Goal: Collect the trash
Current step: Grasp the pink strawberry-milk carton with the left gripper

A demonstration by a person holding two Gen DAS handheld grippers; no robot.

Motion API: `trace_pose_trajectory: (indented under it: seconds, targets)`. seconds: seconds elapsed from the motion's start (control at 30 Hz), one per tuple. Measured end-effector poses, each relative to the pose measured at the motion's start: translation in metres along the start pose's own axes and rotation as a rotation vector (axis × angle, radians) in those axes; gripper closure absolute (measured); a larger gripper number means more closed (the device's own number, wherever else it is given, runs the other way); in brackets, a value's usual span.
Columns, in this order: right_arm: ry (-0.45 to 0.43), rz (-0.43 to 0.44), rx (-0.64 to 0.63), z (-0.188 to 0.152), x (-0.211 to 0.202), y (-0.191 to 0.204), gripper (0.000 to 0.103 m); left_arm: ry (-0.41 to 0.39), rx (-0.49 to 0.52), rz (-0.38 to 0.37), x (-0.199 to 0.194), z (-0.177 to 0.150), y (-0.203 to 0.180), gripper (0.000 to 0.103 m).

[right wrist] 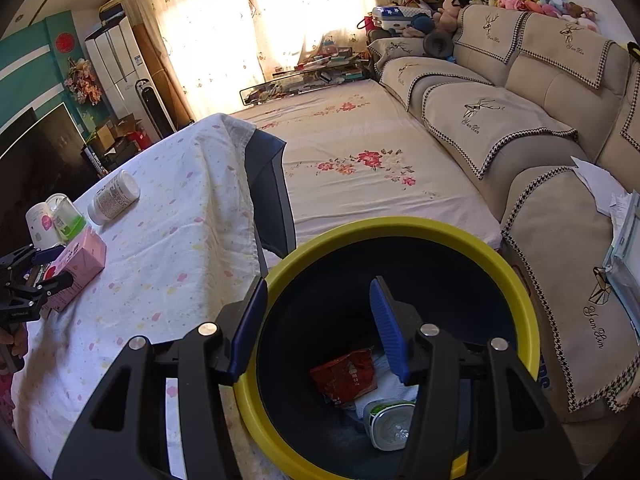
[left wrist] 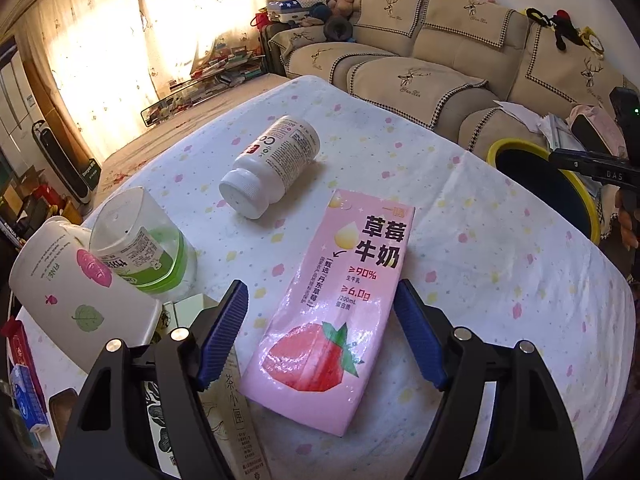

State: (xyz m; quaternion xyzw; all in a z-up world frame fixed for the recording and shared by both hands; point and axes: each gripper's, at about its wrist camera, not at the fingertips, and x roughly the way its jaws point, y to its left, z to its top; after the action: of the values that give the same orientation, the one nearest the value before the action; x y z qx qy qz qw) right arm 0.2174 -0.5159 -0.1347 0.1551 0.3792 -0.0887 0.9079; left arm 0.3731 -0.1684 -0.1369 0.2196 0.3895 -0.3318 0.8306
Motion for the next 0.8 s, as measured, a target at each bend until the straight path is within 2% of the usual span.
trace_pose_trajectory:
  seconds: [0.17,0.27,0.4,0.63,0.8]
  targets:
    - [0.012,0.012,-0.004,-0.001,0.005,0.001,0.052,0.039,0.020,-0.038,0.010,0.003,-0.007,0.029]
    - [0.015,0.018,-0.003,-0.002,0.005,0.000,0.052,0.061,0.022,-0.042,0.016,0.003,-0.011,0.043]
    - [0.014,0.023,0.005,-0.005,0.002,-0.004,0.052,0.077,-0.013,-0.055,0.018,0.003,-0.013,0.053]
    - [0.003,0.024,0.036,-0.015,-0.012,-0.017,0.052,0.052,-0.054,-0.054,0.000,0.000,-0.029,0.053]
    - [-0.014,0.028,0.057,-0.024,-0.028,-0.028,0.052,0.012,-0.041,-0.068,-0.028,0.007,-0.063,0.053]
